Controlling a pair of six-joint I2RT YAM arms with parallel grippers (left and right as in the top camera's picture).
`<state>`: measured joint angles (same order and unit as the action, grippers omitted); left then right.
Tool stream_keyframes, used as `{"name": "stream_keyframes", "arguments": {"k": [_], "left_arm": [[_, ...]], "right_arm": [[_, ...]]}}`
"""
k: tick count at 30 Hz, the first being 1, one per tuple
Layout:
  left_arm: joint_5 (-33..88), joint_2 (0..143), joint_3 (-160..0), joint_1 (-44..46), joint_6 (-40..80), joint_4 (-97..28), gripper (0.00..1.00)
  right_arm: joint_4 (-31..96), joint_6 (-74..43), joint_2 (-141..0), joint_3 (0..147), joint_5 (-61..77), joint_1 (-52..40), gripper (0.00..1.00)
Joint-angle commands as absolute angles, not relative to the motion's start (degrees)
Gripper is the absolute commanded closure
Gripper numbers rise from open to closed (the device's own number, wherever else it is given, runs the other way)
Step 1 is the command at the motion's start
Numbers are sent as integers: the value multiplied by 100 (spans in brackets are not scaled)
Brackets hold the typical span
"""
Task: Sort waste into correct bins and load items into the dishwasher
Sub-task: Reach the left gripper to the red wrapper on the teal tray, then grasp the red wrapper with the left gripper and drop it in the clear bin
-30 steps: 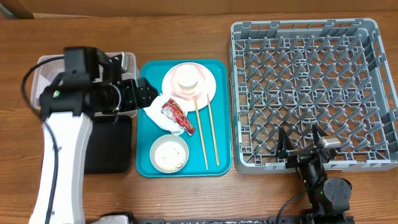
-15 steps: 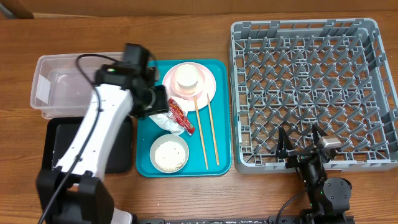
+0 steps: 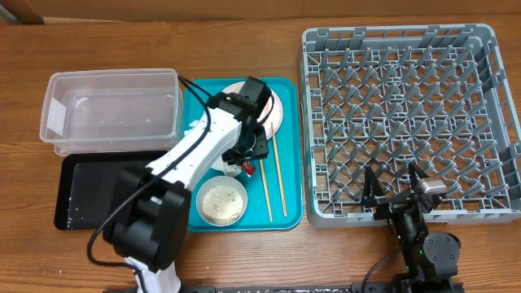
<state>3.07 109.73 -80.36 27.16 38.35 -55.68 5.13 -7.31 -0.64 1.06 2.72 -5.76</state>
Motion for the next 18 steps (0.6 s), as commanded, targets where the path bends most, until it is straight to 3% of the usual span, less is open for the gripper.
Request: {"name": "stream_keyframes", "arguments": {"k": [1, 13, 15, 18], "left_arm": [[62, 11135, -8138, 2703, 4139, -5544, 59], [62, 11528, -8138, 2777, 4130, -5561, 69], [62, 11528, -8138, 2777, 4117, -5557, 76], [67, 11526, -8149, 2777, 4112, -5570, 94]], "right_arm": [[464, -744, -16, 47, 268, -576, 0], [464, -744, -16, 47, 268, -576, 0], [464, -744, -16, 47, 268, -576, 0], [464, -744, -16, 47, 268, -576, 0]]}}
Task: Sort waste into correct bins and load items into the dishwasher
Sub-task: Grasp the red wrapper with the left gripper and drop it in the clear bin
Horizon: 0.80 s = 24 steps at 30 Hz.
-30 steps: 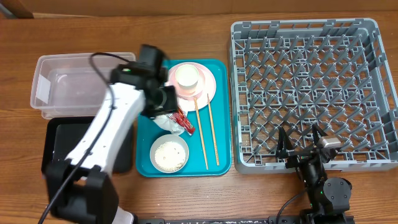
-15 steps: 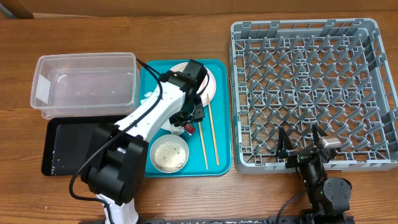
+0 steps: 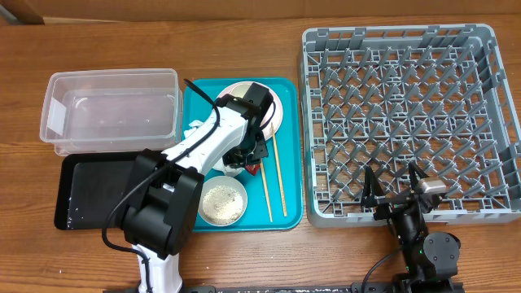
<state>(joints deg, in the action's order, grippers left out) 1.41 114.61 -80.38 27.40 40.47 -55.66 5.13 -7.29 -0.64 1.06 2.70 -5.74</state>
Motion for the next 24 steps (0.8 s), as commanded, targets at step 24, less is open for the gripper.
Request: {"name": "stream_keyframes", "arguments": {"k": [24], "left_arm": [[-941, 10606, -10420, 360, 3468, -7258, 96]], "right_arm": [[464, -744, -16, 47, 268, -576, 0]]}}
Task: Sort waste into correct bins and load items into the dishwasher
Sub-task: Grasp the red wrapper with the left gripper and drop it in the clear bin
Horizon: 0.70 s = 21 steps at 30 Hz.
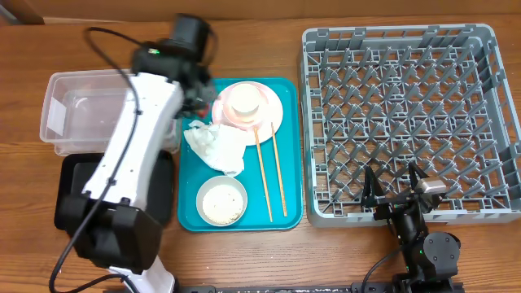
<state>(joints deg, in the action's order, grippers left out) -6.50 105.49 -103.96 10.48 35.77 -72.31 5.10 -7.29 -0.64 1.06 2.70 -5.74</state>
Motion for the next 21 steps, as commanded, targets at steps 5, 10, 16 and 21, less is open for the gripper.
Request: {"name": "stream_keyframes", "arguments": {"k": [5, 10, 16, 21], "left_arm": [[-941, 10895, -10418, -502, 3468, -7094, 96], [-882, 11439, -10418, -1105, 3472, -6805, 96], [-845, 12097, -10418, -1315, 3470, -6611, 95], [-775, 12293, -10425, -1428, 3328, -6490, 56]], "right_arm": [[464, -744, -16, 47, 268, -576, 0], [464, -744, -16, 47, 268, -576, 0], [464, -744, -16, 47, 268, -576, 0], [464, -744, -16, 47, 268, -576, 0]]}}
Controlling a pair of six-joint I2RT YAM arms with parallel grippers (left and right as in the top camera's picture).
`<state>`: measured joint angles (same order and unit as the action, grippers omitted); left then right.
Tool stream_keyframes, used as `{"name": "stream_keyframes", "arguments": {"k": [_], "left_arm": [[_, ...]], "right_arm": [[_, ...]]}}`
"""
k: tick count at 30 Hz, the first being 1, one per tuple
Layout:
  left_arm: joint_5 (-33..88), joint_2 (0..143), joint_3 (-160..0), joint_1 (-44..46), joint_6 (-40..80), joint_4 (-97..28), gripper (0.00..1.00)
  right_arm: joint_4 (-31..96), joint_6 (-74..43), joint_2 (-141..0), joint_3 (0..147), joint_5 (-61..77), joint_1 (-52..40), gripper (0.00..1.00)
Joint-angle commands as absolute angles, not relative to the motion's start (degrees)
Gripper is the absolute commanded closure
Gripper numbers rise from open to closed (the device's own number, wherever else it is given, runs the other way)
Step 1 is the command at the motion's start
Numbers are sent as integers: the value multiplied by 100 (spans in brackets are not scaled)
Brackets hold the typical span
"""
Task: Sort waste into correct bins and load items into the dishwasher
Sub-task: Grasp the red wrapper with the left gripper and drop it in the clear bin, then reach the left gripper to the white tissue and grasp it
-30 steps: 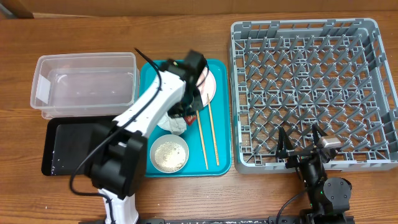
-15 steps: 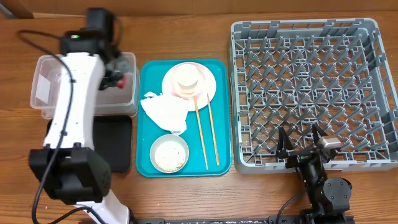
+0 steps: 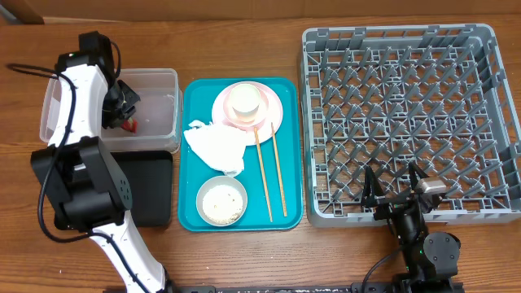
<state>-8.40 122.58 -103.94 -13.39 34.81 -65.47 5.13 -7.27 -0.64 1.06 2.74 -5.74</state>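
Observation:
My left gripper (image 3: 127, 114) reaches down into the clear plastic bin (image 3: 159, 98) at the far left. It looks shut on a small red piece of waste (image 3: 130, 126) at its tips. On the teal tray (image 3: 189, 163) lie a pink plate (image 3: 273, 112) with a cream cup (image 3: 244, 101) on it, a crumpled white napkin (image 3: 216, 146), two chopsticks (image 3: 265, 175) and a small bowl (image 3: 221, 201) of pale crumbs. My right gripper (image 3: 391, 189) stands open at the front edge of the grey dish rack (image 3: 407, 98).
A black tray (image 3: 153, 191) lies in front of the clear bin, partly under my left arm. The dish rack fills the right half of the table and holds no dishes. Bare wood shows along the table's back and front edges.
My left gripper was above the tray's back left corner, beside the bin. Now it is inside the clear bin near its left side, the red piece at its tips. The right arm is unchanged.
My left gripper was first down on the tray, at a red piece between the plate and the small bowl, and stayed there. Then it was up at the tray's back left corner and the red piece was gone from the tray. Now gripper and piece are in the clear bin.

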Motion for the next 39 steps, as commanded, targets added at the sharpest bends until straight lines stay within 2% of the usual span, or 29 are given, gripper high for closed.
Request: {"name": "stream_keyframes", "arguments": {"k": [1, 2, 4, 11, 20, 28, 39], "left_arm": [[-746, 12283, -10447, -1444, 3236, -6482, 48], [-707, 12274, -10499, -1455, 3122, -6499, 41], [-515, 12239, -10617, -1461, 2919, -6589, 37], [355, 11716, -10842, -1424, 2405, -6945, 37], [1599, 10151, -10847, -1232, 1699, -7520, 33], [1177, 9900, -10674, -174, 1457, -8300, 33], [578, 9911, -9065, 1343, 1844, -7142, 32]], "right_arm": [[464, -744, -16, 47, 268, -576, 0], [464, -744, -16, 47, 268, -576, 0], [464, -744, -16, 47, 268, -576, 0], [462, -744, -16, 47, 268, -576, 0], [462, -744, -16, 47, 268, -576, 0], [464, -744, -16, 47, 268, -576, 0], [462, -744, -16, 47, 268, -576, 0]]}}
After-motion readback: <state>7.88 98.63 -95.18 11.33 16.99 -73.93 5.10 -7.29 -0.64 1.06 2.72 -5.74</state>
